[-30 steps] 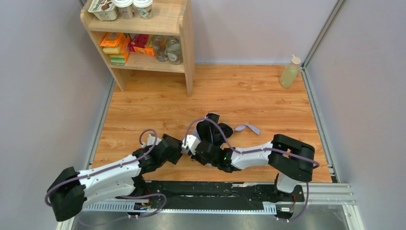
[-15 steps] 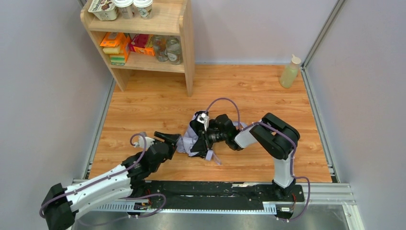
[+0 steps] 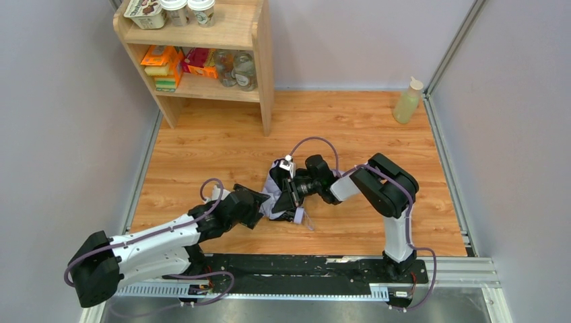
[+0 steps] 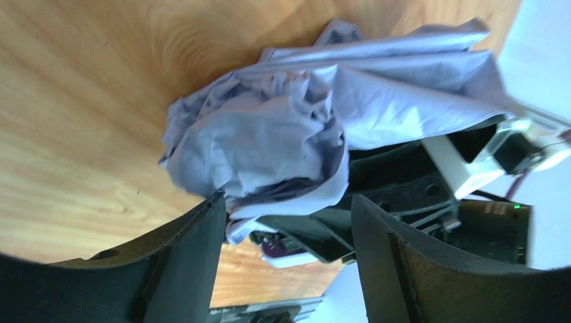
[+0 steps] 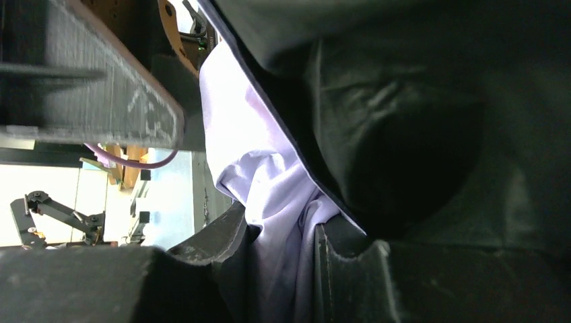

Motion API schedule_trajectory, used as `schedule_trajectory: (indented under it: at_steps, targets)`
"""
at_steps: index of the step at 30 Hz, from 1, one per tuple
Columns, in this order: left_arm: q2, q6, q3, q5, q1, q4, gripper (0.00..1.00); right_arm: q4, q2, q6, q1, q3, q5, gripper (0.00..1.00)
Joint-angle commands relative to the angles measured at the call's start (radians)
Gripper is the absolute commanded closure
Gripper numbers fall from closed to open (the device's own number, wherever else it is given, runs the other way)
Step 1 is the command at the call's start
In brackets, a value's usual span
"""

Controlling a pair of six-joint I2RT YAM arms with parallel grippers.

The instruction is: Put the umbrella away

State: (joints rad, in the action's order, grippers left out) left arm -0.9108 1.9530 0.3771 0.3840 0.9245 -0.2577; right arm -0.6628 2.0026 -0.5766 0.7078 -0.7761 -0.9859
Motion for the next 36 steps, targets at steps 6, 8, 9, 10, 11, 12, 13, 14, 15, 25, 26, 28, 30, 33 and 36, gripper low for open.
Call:
schedule_trajectory:
  at_steps: [6, 8, 9, 10, 11, 12, 13, 14, 15, 25, 26, 28, 30, 33, 36]
  targets:
    - [-0.072, 0.178, 0.160, -0.019, 0.042, -0.264, 0.25, 0.338, 0.036, 0.100, -0.004, 0.021, 0.128, 1.00]
    - [-0.126, 0.191, 0.155, -0.013, 0.037, -0.227, 0.24, 0.333, 0.033, 0.098, -0.004, 0.023, 0.125, 1.00]
    - [-0.160, 0.202, 0.152, -0.025, 0.037, -0.195, 0.24, 0.331, 0.035, 0.098, -0.004, 0.026, 0.124, 1.00]
    - [-0.171, 0.208, 0.132, -0.025, 0.031, -0.181, 0.24, 0.330, 0.033, 0.100, -0.004, 0.024, 0.122, 1.00]
    - [-0.196, 0.227, 0.126, -0.011, 0.030, -0.154, 0.24, 0.328, 0.030, 0.100, -0.004, 0.026, 0.122, 1.00]
    - [-0.212, 0.237, 0.105, -0.002, 0.028, -0.137, 0.23, 0.327, 0.030, 0.101, -0.002, 0.028, 0.119, 1.00]
    - [-0.253, 0.251, 0.095, 0.019, 0.024, -0.100, 0.23, 0.327, 0.031, 0.104, -0.001, 0.028, 0.115, 1.00]
    - [-0.279, 0.238, 0.077, 0.033, 0.010, -0.068, 0.23, 0.330, 0.030, 0.107, 0.001, 0.029, 0.115, 1.00]
    - [-0.324, 0.247, 0.074, 0.033, 0.008, -0.057, 0.23, 0.333, 0.035, 0.110, 0.002, 0.026, 0.112, 1.00]
    - [-0.519, 0.208, -0.058, -0.010, 0.022, 0.121, 0.59, 0.402, -0.002, 0.167, 0.045, 0.005, 0.089, 1.00]
    - [-0.508, 0.201, -0.067, 0.015, 0.031, 0.126, 0.69, 0.408, -0.014, 0.175, 0.048, 0.001, 0.093, 1.00]
    - [-0.475, 0.182, -0.092, 0.024, 0.037, 0.123, 0.86, 0.446, -0.053, 0.191, 0.055, -0.009, 0.108, 1.00]
    - [-0.453, 0.176, -0.104, 0.021, 0.037, 0.104, 1.00, 0.535, -0.106, 0.230, 0.058, -0.044, 0.151, 0.93]
    - [-0.448, 0.164, -0.099, 0.010, 0.037, 0.084, 1.00, 0.705, -0.229, 0.309, 0.082, -0.116, 0.278, 0.54]
    - [-0.459, 0.165, -0.093, -0.011, 0.039, 0.086, 1.00, 0.837, -0.353, 0.400, 0.123, -0.170, 0.436, 0.24]
